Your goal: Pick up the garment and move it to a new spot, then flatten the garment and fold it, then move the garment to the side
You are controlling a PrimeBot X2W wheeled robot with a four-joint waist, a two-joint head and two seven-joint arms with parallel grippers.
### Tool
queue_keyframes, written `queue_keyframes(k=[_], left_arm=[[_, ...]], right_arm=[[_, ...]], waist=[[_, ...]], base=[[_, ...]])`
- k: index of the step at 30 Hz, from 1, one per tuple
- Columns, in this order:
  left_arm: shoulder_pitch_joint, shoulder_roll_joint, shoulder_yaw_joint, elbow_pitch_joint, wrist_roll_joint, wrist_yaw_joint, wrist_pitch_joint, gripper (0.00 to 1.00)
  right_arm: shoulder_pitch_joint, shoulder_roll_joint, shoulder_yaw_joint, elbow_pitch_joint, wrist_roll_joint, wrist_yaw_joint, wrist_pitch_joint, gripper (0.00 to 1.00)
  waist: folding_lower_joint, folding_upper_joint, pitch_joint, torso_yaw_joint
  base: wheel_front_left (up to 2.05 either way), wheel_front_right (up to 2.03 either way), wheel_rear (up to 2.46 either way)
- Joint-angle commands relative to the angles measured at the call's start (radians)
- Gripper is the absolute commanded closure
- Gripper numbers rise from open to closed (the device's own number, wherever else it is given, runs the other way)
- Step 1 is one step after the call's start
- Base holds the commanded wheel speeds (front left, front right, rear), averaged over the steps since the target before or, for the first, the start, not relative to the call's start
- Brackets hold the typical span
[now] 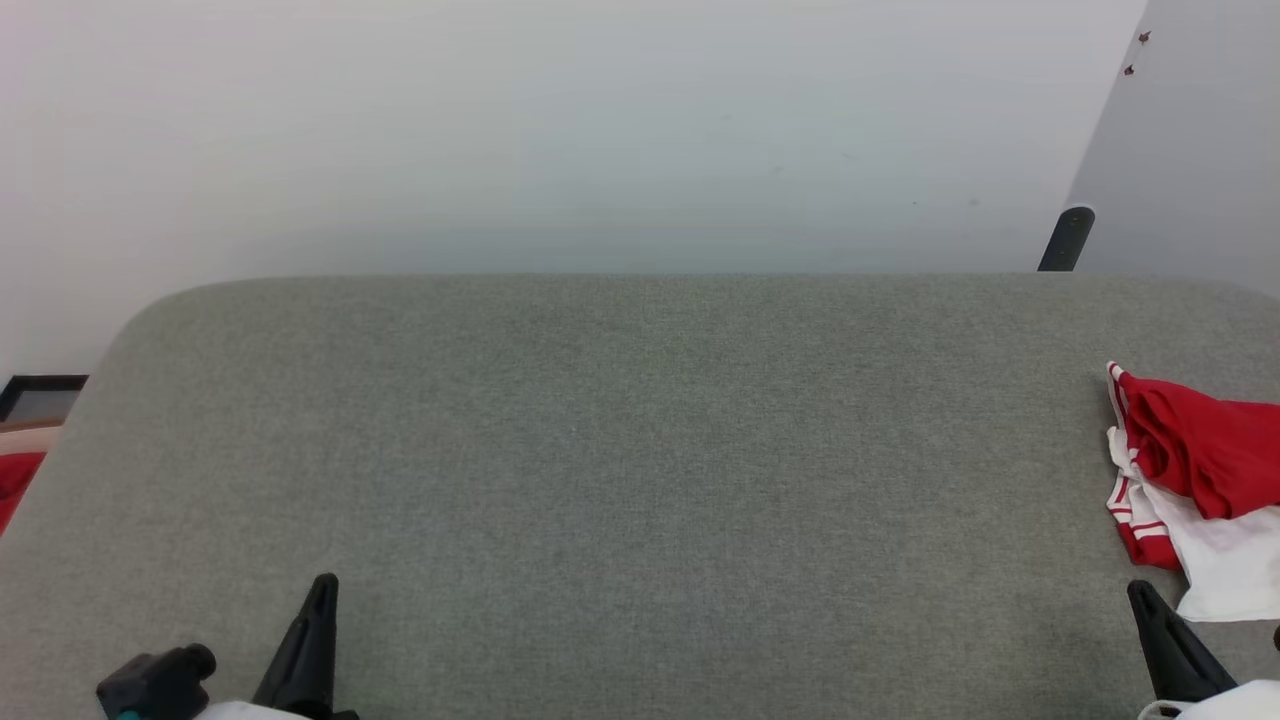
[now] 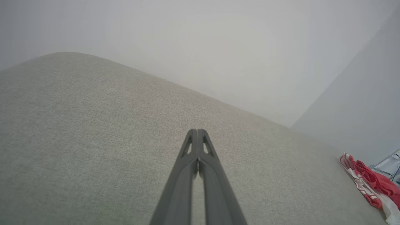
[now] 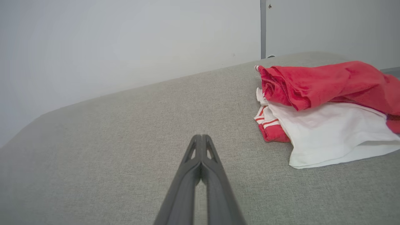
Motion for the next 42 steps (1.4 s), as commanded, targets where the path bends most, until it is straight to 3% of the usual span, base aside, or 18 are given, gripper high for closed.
queue_keyframes(k=[1,42], left_arm=[[-0.033,0.003,0.015,-0.011,-0.035,0.000,0.009,1.00],[-0.092,-0.109,0.098,0.004,-0.462,-0.002,0.161,1.00]], right_arm=[[-0.031,-0.003,-0.011,-0.009,0.045,0.000,0.001,1.00],[-0.119,0.093,-0.038,0.060,0.550,-0.001,0.038,1.00]], waist=[[0.0000,-0.0001,0.001,0.000],[0.0000,-0.0001,0.018,-0.012]], base=[[0.00,0.00,0.00],[0.00,0.00,0.00]])
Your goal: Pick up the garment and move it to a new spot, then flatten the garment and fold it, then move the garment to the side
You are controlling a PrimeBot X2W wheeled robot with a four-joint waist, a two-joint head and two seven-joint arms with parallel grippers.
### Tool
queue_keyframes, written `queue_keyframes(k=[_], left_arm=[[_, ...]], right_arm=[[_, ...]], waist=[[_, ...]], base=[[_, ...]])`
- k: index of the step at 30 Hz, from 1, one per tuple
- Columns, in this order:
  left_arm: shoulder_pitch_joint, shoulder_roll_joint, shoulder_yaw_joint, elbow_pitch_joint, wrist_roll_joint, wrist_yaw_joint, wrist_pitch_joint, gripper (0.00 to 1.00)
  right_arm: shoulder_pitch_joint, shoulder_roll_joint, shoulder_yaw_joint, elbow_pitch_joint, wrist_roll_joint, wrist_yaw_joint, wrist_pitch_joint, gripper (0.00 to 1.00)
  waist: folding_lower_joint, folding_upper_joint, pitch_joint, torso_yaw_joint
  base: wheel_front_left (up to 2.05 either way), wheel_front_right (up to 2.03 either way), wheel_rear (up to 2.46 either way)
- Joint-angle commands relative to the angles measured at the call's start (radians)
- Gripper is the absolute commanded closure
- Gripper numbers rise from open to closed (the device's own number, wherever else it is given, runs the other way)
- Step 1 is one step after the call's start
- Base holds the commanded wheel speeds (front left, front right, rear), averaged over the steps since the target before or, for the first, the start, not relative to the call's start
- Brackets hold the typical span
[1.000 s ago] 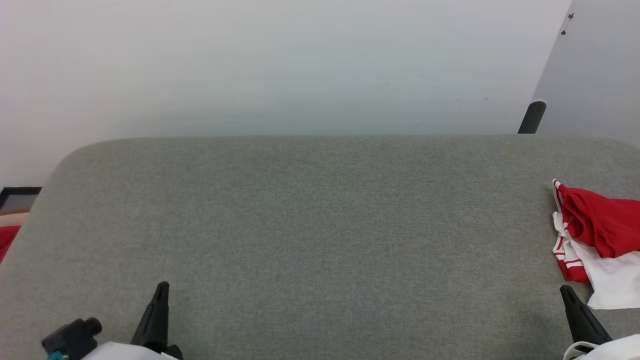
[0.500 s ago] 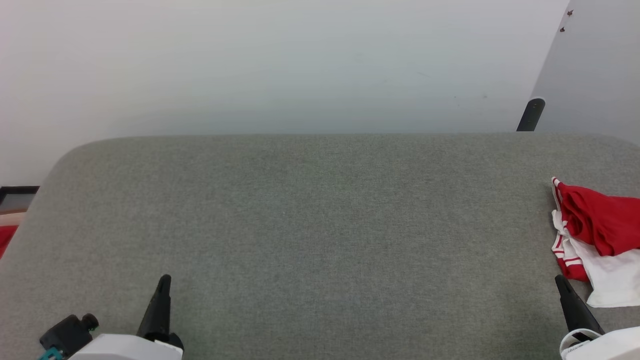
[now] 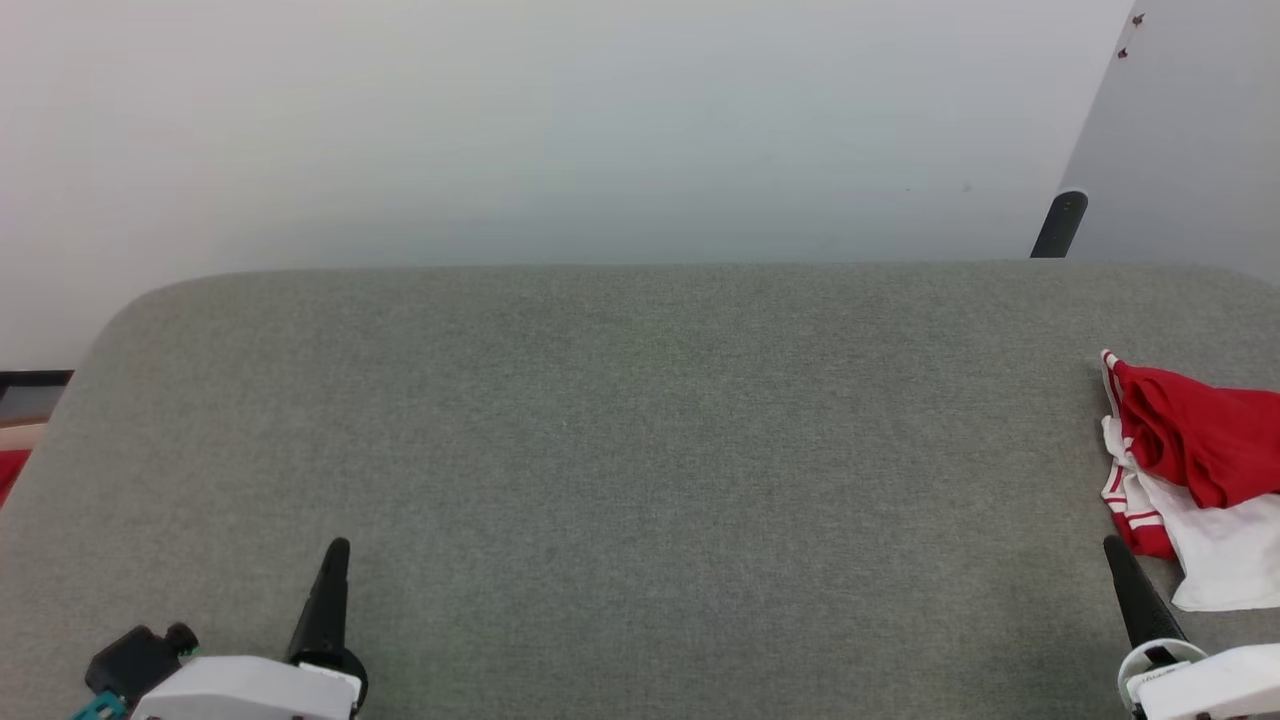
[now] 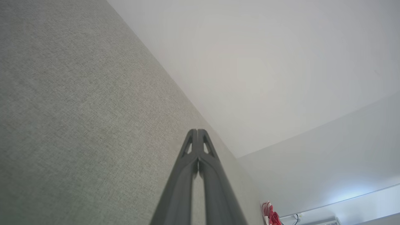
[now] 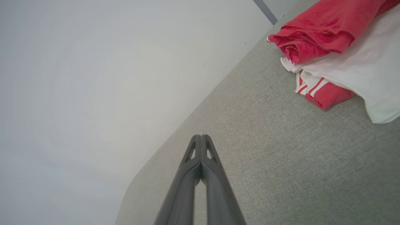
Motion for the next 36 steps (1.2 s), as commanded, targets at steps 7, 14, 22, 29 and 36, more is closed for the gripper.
queue_keyframes(k=[7,14,22,29,36], left_arm=[[-0.028,-0.011,0.018,-0.007,-0.069,-0.002,0.022,1.00],[-0.035,-0.026,0.029,-0.004,-0.124,-0.002,0.042,1.00],[-0.043,-0.042,0.041,-0.002,-0.182,-0.003,0.063,1.00],[-0.050,-0.054,0.050,0.000,-0.229,-0.003,0.080,1.00],[-0.053,-0.066,0.059,0.002,-0.276,-0.003,0.096,1.00]], right_arm=[[-0.036,0.011,-0.010,0.002,0.082,0.000,0.007,1.00],[-0.046,0.023,-0.014,0.011,0.147,0.000,0.012,1.00],[-0.059,0.037,-0.018,0.021,0.217,0.000,0.016,1.00],[-0.066,0.048,-0.021,0.030,0.273,0.000,0.022,1.00],[-0.077,0.058,-0.025,0.037,0.326,-0.001,0.024,1.00]], waist=[[0.0000,-0.0001,0.003,-0.002],[0.0000,-0.0001,0.006,-0.004],[0.0000,-0.0001,0.009,-0.007],[0.0000,-0.0001,0.012,-0.009],[0.0000,-0.0001,0.015,-0.011]], base=[[0.00,0.00,0.00],[0.00,0.00,0.00],[0.00,0.00,0.00],[0.00,0.00,0.00],[0.00,0.00,0.00]])
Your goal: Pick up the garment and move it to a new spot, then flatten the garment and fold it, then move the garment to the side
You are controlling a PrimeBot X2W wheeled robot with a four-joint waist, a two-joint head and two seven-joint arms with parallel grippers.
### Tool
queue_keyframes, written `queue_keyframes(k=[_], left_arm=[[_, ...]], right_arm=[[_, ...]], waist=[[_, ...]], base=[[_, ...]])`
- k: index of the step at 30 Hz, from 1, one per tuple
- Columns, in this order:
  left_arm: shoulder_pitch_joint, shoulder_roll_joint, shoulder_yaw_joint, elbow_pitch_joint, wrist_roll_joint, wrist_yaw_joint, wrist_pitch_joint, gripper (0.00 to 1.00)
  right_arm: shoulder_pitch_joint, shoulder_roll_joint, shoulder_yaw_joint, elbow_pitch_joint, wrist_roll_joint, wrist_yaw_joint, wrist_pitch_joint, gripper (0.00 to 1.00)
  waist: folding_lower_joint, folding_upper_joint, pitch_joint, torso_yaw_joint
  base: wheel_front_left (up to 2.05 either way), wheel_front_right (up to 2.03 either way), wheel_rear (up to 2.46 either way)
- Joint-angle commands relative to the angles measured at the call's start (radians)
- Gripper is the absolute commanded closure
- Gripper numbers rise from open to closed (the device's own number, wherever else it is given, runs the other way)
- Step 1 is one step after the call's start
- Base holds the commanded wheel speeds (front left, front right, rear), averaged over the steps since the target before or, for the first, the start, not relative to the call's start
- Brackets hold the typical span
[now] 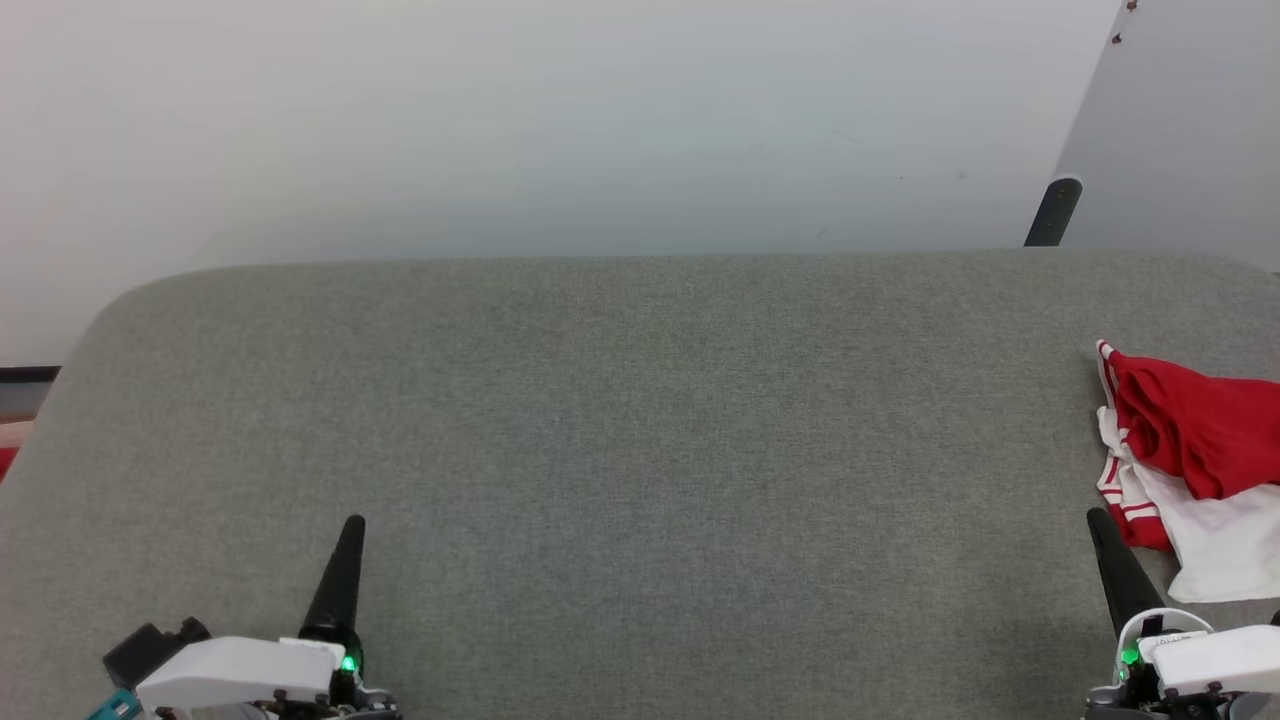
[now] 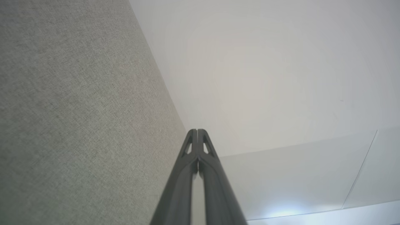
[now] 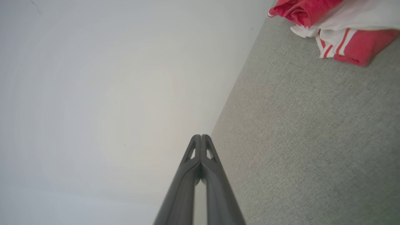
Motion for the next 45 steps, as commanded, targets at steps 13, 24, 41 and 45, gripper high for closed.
queue_keyframes(k=[13,24,41,45], left_arm=[[-0.025,-0.021,0.021,0.000,-0.090,-0.003,0.031,1.00],[-0.031,-0.039,0.033,0.003,-0.154,-0.004,0.054,1.00],[-0.038,-0.053,0.044,0.006,-0.208,-0.004,0.074,1.00],[-0.038,-0.053,0.044,0.006,-0.208,-0.004,0.074,1.00]], right_arm=[[-0.035,0.018,-0.011,0.011,0.105,0.000,0.008,1.00],[-0.044,0.033,-0.015,0.023,0.182,0.000,0.014,1.00],[-0.052,0.046,-0.018,0.032,0.246,0.000,0.019,1.00],[-0.052,0.046,-0.017,0.032,0.246,0.000,0.019,1.00]], waist=[[0.0000,0.0000,0.006,-0.004],[0.0000,0.0000,0.011,-0.008],[0.0000,0.0000,0.016,-0.011],[0.0000,0.0000,0.016,-0.011]], base=[[0.00,0.00,0.00],[0.00,0.00,0.00],[0.00,0.00,0.00],[0.00,0.00,0.00]])
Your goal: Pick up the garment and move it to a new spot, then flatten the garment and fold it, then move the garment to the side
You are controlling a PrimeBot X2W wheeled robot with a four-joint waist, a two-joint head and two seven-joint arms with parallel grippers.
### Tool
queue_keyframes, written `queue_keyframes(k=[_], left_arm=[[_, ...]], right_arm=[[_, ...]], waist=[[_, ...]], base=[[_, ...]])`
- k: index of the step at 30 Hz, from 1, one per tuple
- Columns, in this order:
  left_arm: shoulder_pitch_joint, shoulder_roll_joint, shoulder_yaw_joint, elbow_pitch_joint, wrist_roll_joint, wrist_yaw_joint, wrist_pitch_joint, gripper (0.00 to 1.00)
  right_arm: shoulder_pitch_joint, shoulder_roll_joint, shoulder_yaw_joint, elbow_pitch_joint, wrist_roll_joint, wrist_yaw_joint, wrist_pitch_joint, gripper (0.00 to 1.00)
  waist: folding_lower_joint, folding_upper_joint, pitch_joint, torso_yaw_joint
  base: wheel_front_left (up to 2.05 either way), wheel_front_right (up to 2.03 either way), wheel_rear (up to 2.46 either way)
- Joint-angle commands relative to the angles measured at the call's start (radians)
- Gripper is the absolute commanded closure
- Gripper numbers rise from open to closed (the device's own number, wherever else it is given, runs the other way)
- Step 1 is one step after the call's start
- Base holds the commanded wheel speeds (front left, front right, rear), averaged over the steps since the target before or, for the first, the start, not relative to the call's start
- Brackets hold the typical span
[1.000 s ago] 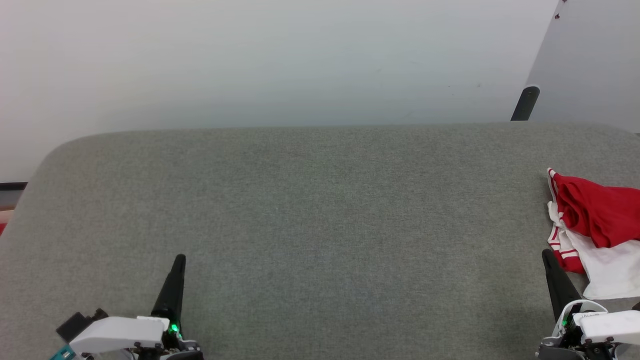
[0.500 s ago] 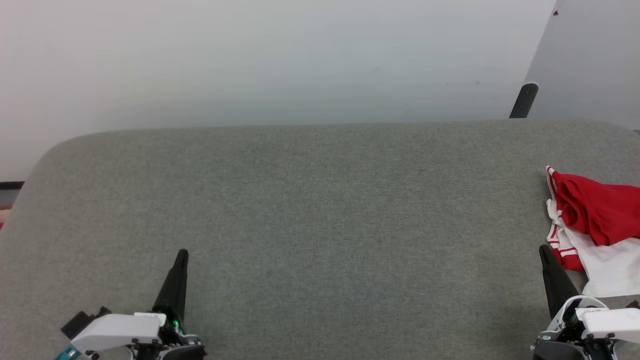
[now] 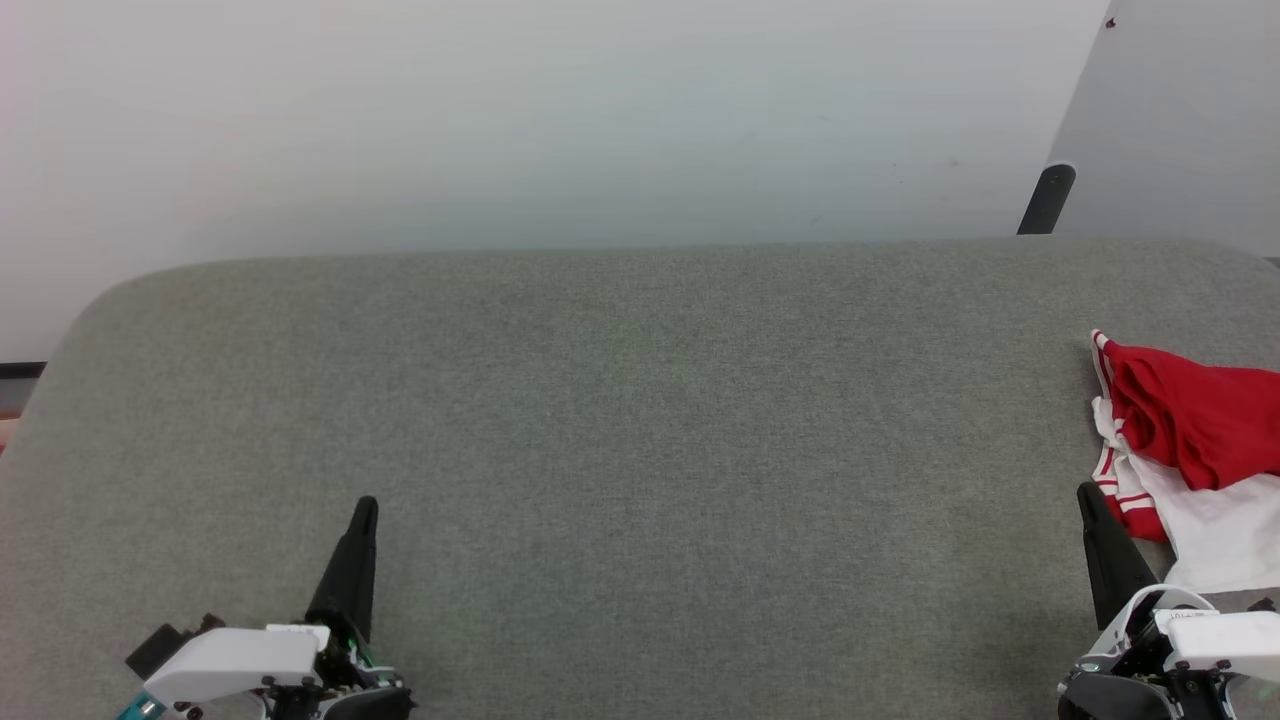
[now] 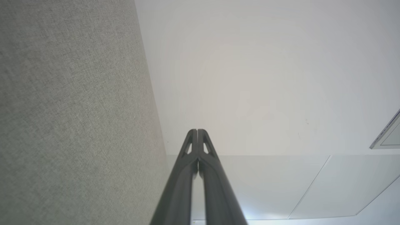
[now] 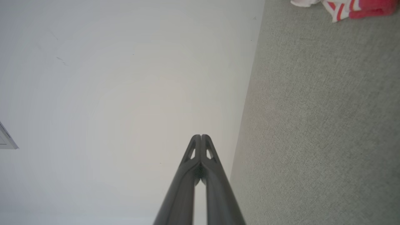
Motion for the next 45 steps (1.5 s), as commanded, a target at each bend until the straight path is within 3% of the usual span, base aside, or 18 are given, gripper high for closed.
queue_keyframes(k=[1,45], left_arm=[[-0.009,0.000,0.003,0.001,-0.002,-0.004,0.003,1.00],[-0.009,0.000,0.003,0.001,-0.002,-0.004,0.003,1.00]], right_arm=[[-0.003,0.003,-0.001,0.000,0.004,0.000,0.004,1.00],[-0.002,0.002,0.000,0.000,0.005,0.000,0.004,1.00]], waist=[[0.0000,-0.0001,0.000,0.000],[0.0000,-0.0001,0.000,0.000]], base=[[0.00,0.00,0.00],[0.00,0.00,0.00]])
